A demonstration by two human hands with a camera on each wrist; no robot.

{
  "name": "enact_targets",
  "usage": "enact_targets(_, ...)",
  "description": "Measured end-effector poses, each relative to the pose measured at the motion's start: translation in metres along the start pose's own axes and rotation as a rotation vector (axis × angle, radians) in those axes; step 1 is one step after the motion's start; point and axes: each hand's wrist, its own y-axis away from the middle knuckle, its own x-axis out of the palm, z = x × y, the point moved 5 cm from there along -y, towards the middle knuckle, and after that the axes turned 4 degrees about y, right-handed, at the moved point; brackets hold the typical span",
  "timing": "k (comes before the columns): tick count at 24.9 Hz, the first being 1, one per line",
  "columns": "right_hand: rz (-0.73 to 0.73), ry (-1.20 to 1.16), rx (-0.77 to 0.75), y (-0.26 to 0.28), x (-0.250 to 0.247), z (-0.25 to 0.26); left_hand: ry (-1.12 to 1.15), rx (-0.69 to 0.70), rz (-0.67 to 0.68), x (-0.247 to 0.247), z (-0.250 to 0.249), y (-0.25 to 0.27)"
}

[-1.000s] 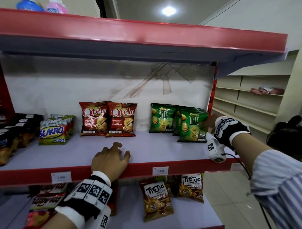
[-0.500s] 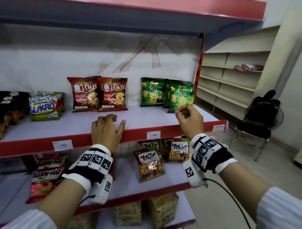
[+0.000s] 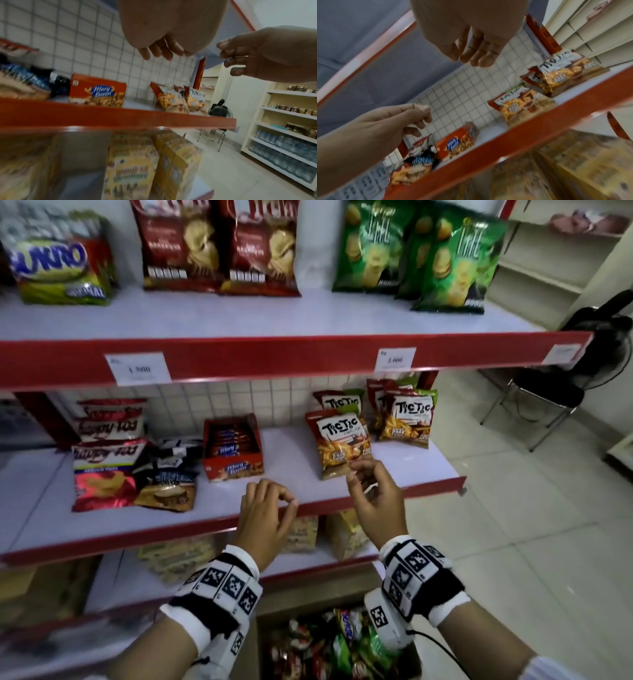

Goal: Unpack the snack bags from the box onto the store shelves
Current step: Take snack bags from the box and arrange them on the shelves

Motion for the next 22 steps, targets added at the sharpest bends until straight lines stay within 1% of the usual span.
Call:
enact_targets(2,0.089,0.041,0.011,0.019,0.016,-0.032,-0.007,-0.065,0.081,0.029,0.025,0.022)
enact_targets(4,0.178,0.144,0.025,0.037,0.026,-0.071,0.017,-0.187,0.184,0.059,0.054,0.043)
enact_targets(5,0.250,0.200,0.023,0.041,0.034,-0.099,0.040,-0.238,0.186,0.080,0.070,0.048)
enact_targets(6,0.339,0.248,0.045,0.068,0.054,-0.150,0.053,-0.305,0.197,0.119,0.100,0.073)
enact_targets(7,0.379,0.276,0.050,0.084,0.065,-0.188,0.092,-0.338,0.169,0.151,0.120,0.086)
enact_targets(9,0.418,0.283,0.071,0.100,0.072,-0.228,0.136,-0.405,0.156,0.183,0.149,0.102)
enact_targets(11,0.469,0.320,0.016,0.131,0.091,-0.285,0.146,-0.460,0.150,0.234,0.185,0.132)
enact_targets(12,0.503,0.328,0.003,0.144,0.103,-0.318,0.151,-0.468,0.152,0.259,0.206,0.143)
enact_targets(13,0.549,0.331,0.024,0.157,0.115,-0.348,0.146,-0.480,0.166,0.283,0.227,0.155)
enact_targets(15,0.689,0.361,0.047,0.183,0.138,-0.396,0.166,-0.506,0.201,0.322,0.260,0.179)
enact_targets(17,0.856,0.453,0.000,0.213,0.165,-0.448,0.167,-0.504,0.248,0.366,0.291,0.202)
enact_targets(20,1.184,0.597,-0.006,0.246,0.200,-0.513,0.079,-0.406,0.330,0.414,0.331,0.212)
enact_targets(21,1.254,0.612,-0.018,0.255,0.208,-0.530,0.049,-0.372,0.356,0.424,0.339,0.212)
enact_targets(22,1.289,0.591,-0.014,0.258,0.212,-0.542,0.028,-0.345,0.357,0.427,0.346,0.209)
